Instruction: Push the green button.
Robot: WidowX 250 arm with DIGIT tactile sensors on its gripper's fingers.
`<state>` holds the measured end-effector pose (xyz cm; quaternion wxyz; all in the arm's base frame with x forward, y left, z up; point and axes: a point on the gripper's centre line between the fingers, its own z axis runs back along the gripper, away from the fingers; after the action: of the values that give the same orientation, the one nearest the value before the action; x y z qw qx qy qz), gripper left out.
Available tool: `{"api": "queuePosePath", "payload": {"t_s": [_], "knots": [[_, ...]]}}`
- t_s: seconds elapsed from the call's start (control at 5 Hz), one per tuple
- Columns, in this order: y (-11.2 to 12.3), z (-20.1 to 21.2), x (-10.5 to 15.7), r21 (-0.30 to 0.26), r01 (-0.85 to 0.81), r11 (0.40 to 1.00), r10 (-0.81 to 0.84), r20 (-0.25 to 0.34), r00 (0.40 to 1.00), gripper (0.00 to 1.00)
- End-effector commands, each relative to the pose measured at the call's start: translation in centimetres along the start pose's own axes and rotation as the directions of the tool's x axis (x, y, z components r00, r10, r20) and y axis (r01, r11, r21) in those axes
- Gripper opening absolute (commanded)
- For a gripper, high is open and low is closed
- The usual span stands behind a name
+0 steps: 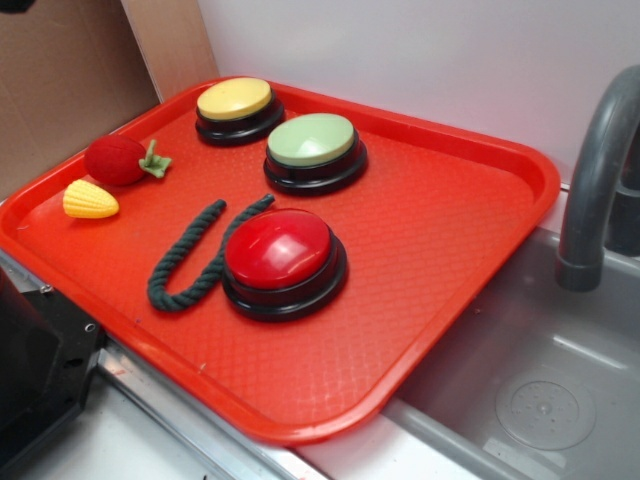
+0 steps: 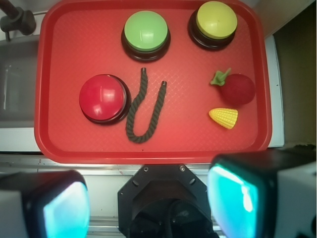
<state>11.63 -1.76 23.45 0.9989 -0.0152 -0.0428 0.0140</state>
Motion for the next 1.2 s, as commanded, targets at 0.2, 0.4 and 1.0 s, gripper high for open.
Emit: {"api": "queuePosePath", "payload": {"t_s": [0.2, 0.4, 1.0], "knots": [[0.6, -1.2, 4.8, 0.008, 0.025, 1.000, -0.025, 0.063, 0.998, 1.00], [0.2, -5.6, 9.4, -0.059, 0.132, 0.990, -0.130, 0.030, 0.991, 1.00], [1.0, -13.8, 15.3, -0.012, 0.115, 0.993, -0.115, 0.043, 0.992, 1.00]]}}
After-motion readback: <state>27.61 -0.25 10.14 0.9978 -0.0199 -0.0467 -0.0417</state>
